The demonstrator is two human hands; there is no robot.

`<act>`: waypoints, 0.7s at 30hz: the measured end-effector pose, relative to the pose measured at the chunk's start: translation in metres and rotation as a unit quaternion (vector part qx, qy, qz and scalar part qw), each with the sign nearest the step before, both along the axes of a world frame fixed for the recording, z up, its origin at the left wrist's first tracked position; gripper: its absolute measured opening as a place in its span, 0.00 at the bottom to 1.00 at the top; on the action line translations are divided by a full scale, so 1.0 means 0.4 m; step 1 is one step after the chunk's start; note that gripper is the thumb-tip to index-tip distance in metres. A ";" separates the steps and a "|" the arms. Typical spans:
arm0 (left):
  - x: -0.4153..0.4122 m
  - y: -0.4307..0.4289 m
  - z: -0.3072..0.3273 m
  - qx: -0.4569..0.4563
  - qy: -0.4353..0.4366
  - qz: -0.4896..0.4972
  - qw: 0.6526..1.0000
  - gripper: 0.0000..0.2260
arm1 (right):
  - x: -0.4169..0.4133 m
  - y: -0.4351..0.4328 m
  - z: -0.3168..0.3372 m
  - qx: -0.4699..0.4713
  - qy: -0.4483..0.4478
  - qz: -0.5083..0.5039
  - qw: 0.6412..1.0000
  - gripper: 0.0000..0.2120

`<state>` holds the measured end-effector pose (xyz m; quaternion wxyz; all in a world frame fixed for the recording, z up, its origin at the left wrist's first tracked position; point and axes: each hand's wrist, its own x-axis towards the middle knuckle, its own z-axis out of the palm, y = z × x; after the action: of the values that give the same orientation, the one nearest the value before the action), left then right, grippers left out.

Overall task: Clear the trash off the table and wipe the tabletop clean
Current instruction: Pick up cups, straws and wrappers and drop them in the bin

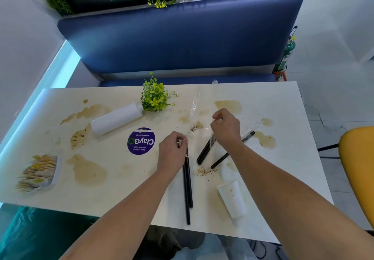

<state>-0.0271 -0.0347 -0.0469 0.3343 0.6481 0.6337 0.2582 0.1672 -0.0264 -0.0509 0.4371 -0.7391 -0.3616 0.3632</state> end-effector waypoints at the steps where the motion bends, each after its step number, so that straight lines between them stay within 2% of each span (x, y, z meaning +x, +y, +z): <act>1: -0.015 -0.003 0.006 0.005 -0.002 0.005 1.000 0.06 | -0.012 -0.001 0.011 0.008 0.001 0.003 1.000 0.10; 10: -0.202 -0.042 0.038 0.025 -0.019 0.048 0.998 0.07 | -0.171 0.002 0.082 0.035 0.013 0.060 0.997 0.12; 16: -0.385 -0.064 0.051 0.032 -0.035 0.108 0.993 0.02 | -0.358 0.030 0.125 0.051 0.013 0.106 0.993 0.13; 21: -0.550 -0.073 0.055 0.028 -0.035 0.146 0.988 0.04 | -0.551 0.062 0.142 0.053 0.022 0.150 0.987 0.14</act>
<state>-0.2470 -0.0638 -0.0250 0.2965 0.5486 0.7017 0.3445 -0.0530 -0.0017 0.0060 0.4236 -0.6443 -0.4776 0.4210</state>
